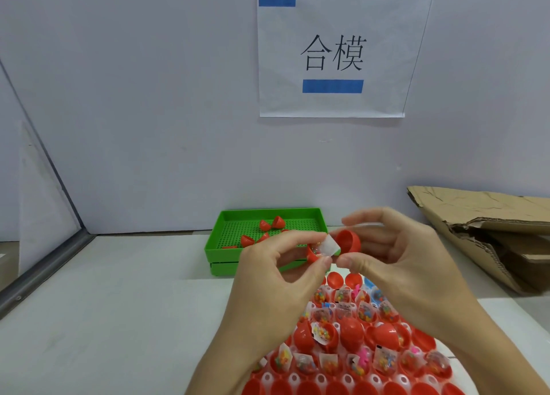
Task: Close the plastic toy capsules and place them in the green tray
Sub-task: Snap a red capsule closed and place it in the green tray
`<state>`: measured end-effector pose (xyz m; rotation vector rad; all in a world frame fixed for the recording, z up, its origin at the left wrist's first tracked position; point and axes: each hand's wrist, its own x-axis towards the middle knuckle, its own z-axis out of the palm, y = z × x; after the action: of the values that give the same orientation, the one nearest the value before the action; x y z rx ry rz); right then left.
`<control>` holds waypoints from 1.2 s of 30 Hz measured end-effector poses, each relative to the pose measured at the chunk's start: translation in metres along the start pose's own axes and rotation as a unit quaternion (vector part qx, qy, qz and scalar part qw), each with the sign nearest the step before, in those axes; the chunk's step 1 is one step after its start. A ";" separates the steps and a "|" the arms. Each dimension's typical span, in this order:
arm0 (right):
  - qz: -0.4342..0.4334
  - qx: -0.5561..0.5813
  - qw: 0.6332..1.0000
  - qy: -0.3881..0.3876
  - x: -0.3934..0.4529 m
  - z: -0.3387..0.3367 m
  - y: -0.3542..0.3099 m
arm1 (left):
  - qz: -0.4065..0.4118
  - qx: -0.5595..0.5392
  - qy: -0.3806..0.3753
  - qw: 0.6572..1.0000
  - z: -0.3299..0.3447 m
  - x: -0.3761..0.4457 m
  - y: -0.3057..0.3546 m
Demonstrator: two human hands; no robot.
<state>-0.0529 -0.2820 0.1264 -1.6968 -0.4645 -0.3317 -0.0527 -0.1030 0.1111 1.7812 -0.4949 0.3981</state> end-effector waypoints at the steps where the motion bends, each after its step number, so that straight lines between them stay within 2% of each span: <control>1: -0.005 -0.004 1.000 0.000 0.000 -0.001 0.000 | 0.004 0.013 -0.001 1.000 0.000 0.000 0.000; 7: -0.019 -0.023 0.999 -0.045 0.000 -0.003 0.000 | 0.028 0.077 -0.013 0.997 -0.001 0.000 0.002; 11: -0.022 -0.050 0.998 -0.029 0.000 -0.002 0.001 | 0.017 0.069 -0.003 0.997 -0.001 -0.001 0.003; 17: -0.014 -0.005 1.000 -0.019 0.000 0.000 0.001 | -0.007 0.044 -0.004 0.999 -0.003 0.001 0.004; 21: -0.018 0.015 1.000 -0.016 -0.001 0.001 0.000 | 0.006 0.067 -0.022 0.997 -0.005 0.001 0.007; 28: -0.022 0.015 1.000 -0.005 -0.001 0.002 0.002 | 0.024 0.086 -0.011 0.996 -0.007 0.000 0.009; 32: -0.024 0.014 1.000 -0.005 -0.001 0.004 0.003 | 0.053 0.132 -0.011 0.990 -0.005 0.000 0.010; 36: -0.023 0.017 1.000 0.004 0.000 0.005 0.002 | 0.032 0.119 -0.007 0.992 -0.003 0.000 0.011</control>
<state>-0.0521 -0.2769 0.1233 -1.6534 -0.5005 -0.3619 -0.0585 -0.1021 0.1210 2.0035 -0.5324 0.5067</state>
